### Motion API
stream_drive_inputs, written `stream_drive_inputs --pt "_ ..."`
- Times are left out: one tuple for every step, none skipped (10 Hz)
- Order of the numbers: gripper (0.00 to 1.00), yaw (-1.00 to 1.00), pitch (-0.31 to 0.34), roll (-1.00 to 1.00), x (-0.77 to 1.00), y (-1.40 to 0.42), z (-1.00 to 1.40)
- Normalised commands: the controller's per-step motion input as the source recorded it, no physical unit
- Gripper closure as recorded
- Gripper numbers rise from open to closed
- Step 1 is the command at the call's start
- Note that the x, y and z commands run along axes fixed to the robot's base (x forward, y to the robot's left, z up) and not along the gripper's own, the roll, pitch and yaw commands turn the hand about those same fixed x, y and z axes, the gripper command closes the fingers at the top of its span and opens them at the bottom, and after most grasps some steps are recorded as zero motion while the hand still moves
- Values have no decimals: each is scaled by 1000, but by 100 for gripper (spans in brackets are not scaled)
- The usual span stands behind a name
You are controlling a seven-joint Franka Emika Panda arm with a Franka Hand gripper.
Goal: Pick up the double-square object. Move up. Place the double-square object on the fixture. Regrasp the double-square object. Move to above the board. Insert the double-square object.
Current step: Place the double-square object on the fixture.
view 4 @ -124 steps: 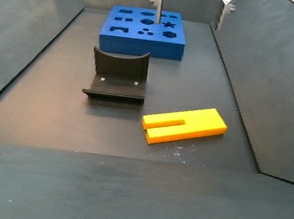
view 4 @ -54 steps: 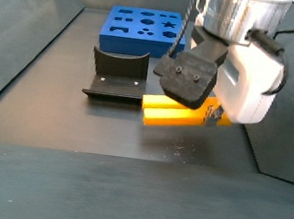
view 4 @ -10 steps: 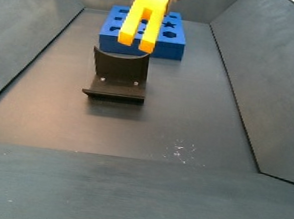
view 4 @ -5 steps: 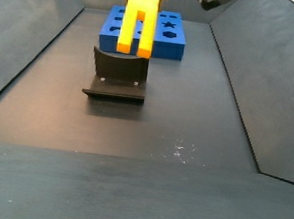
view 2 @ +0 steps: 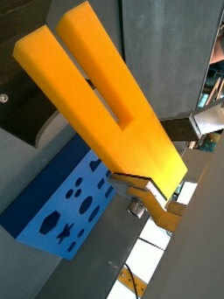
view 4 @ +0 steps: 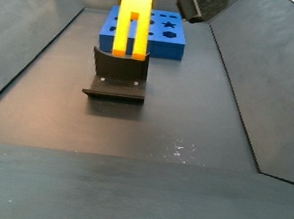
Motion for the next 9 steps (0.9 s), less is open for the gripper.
stream_drive_inputs --pt "100 -134 43 -175 334 34 -17" --pt "100 -126 33 -166 294 36 -15" --pt "100 -105 25 -159 206 37 -20" --pt "100 -98 23 -158 175 38 -18" --pt "100 -51 266 -1000 148 133 -1000" --pt "100 -73 269 -1000 140 142 -1000" --pt "100 -129 282 -1000 158 139 -1000" --pt "100 -160 266 -922 172 135 -1000" --pt "100 -208 207 -711 200 132 -1000"
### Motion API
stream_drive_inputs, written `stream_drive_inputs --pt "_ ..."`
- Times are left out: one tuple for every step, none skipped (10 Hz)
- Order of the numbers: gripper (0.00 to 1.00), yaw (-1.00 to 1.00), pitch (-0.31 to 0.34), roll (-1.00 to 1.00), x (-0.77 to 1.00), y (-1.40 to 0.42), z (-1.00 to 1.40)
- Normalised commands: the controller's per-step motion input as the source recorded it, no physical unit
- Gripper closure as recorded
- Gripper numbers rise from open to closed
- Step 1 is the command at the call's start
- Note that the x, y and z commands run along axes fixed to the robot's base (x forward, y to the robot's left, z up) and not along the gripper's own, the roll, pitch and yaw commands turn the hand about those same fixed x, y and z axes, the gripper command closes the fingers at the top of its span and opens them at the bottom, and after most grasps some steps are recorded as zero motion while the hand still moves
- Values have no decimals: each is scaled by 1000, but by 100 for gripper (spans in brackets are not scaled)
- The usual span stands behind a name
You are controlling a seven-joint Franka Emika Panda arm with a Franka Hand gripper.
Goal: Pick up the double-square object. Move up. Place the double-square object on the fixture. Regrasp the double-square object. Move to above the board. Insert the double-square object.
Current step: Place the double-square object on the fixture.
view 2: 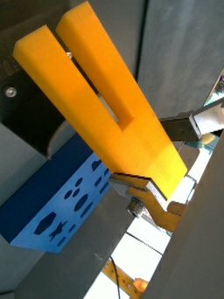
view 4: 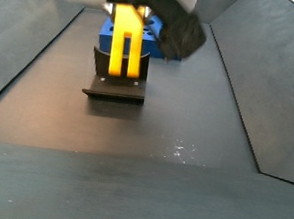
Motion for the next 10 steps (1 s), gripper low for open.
stream_drive_inputs --pt "100 -238 146 -495 226 135 -1000" --pt "100 -241 106 -338 248 132 -1000" --pt "100 -237 74 -267 266 123 -1000" --pt "100 -215 19 -194 291 121 -1000" --pt "100 -192 -12 -155 296 153 -1000" --pt "100 -153 -50 -127 247 190 -964" --pt "100 -134 -59 -124 208 202 -952" --pt "100 -110 -59 -128 172 209 -944" --pt "100 -97 -56 -129 162 209 -946" --pt "100 -74 -50 -130 147 206 -952"
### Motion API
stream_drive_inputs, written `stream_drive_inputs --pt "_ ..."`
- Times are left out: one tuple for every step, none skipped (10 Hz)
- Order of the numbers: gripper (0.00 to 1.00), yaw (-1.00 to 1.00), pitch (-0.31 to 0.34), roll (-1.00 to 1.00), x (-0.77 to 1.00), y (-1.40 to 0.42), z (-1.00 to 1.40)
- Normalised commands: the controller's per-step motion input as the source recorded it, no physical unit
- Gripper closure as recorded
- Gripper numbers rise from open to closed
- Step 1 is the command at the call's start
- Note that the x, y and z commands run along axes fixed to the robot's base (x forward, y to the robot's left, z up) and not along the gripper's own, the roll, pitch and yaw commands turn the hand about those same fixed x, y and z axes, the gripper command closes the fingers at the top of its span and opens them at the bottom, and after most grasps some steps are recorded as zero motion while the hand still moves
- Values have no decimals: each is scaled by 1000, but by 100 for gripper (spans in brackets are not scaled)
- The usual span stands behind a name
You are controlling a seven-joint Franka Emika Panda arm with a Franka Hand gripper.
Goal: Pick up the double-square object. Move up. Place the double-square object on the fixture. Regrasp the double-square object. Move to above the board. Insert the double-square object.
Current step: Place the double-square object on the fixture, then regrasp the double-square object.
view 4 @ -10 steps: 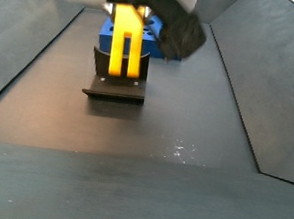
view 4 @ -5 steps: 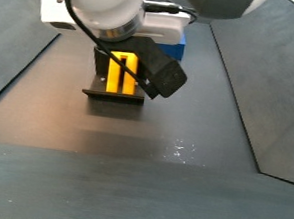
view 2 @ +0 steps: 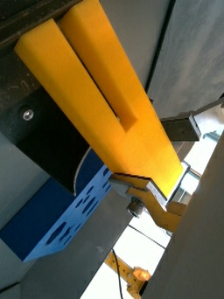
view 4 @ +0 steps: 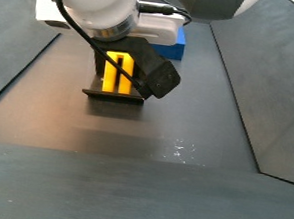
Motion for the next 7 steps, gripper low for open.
stream_drive_inputs --pt "0 0 0 0 0 0 0" --pt "0 -52 -1 70 0 0 1000" --pt "0 -45 3 74 -4 3 1000" --pt "0 -25 14 76 -19 3 1000" --pt "0 -12 16 76 -24 0 1000" --pt "0 -7 24 71 -31 1 1000" --pt "0 -3 39 59 -35 3 1000"
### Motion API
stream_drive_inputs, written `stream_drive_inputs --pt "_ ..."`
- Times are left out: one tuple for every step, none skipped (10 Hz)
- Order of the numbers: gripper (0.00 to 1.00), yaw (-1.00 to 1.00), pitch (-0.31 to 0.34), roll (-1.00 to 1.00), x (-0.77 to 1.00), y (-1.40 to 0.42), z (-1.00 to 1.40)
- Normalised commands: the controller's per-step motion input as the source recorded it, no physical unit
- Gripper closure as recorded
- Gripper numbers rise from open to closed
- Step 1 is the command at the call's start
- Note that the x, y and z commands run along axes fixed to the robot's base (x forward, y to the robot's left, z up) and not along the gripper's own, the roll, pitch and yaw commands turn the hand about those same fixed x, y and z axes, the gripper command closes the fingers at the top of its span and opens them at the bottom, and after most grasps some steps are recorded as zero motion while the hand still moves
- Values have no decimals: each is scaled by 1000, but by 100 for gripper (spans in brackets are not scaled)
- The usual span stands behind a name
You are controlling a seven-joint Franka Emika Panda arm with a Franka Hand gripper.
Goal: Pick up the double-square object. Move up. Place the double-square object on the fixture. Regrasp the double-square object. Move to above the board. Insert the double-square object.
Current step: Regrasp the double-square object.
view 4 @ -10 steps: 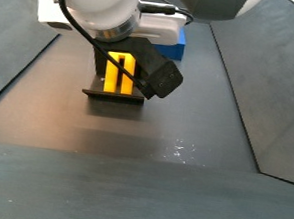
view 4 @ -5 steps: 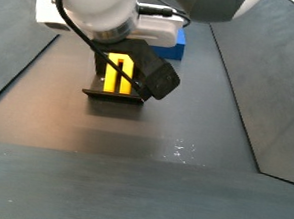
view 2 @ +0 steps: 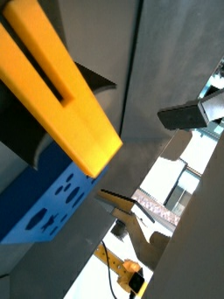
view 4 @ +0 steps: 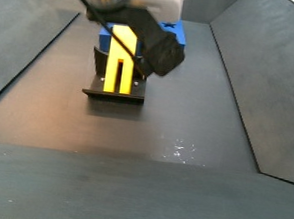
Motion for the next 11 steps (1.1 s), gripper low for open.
stream_drive_inputs --pt "0 -2 48 50 -31 4 861" --pt "0 -4 54 42 -26 5 715" --pt "0 -11 60 40 -24 6 514" --pt "0 -17 64 39 -25 7 361" --pt "0 35 51 1000 50 -1000 689" --pt "0 35 51 1000 51 -1000 552" --pt "0 34 45 1000 34 -1000 488" --pt "0 34 38 1000 -13 -1000 356" --pt "0 34 35 1000 -28 -919 246" --pt "0 33 29 1000 -39 -674 104" --pt "0 33 27 1000 -40 -569 64"
